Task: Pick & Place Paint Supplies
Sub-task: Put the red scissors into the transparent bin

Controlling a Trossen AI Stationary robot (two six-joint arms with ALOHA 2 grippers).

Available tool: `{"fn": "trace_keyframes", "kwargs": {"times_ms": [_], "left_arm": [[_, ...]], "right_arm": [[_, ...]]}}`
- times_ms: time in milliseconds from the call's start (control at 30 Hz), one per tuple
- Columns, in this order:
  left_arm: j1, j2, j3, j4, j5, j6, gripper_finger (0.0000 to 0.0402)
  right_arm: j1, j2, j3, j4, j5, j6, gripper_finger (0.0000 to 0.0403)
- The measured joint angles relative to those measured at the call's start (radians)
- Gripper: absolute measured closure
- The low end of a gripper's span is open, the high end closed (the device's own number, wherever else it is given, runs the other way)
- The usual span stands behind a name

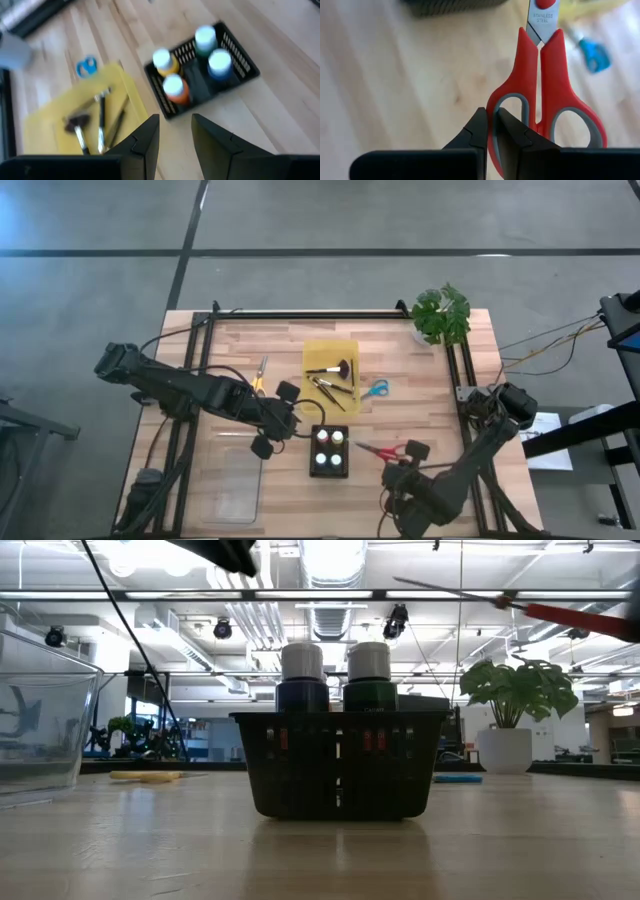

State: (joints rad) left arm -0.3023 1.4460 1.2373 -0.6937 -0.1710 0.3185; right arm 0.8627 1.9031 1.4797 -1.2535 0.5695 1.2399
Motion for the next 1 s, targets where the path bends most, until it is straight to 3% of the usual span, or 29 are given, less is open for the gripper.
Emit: {"fn": "trace_keyframes", "kwargs": {"times_ms": [200,467,600,700,800,867,1000], "left_arm": [[0.0,-0.025,-0.002,-0.086,-0.002,-0.104,0.028],[-0.001,-0.036,-0.017,-0.066,0.006,-0.049,0.028],[0.0,-0.037,-0.017,-0.025,0.006,-0.054,0.028],[0.001,-0.038,-0.042,0.079,-0.011,-0.046,0.028],[0.001,-0.038,-0.086,0.209,-0.105,-0.006,0.028],[0.001,-0.038,-0.124,0.33,-0.164,0.033,0.028],[0.002,-0.037,-0.226,0.624,-0.182,0.159,0.028]], "right_arm": [[-0.056,-0.033,0.007,0.024,0.106,-0.128,0.0392],[-0.134,-0.081,0.037,0.148,0.242,-0.434,0.0392],[-0.164,-0.095,0.037,0.134,0.375,-0.501,0.0392],[-0.177,-0.107,0.037,0.128,0.492,-0.519,0.0392],[-0.182,-0.119,0.037,0.128,0.592,-0.532,0.0392],[-0.184,-0.127,0.037,0.128,0.648,-0.542,0.0392],[-0.195,-0.134,0.037,0.132,0.737,-0.56,0.0392]]}}
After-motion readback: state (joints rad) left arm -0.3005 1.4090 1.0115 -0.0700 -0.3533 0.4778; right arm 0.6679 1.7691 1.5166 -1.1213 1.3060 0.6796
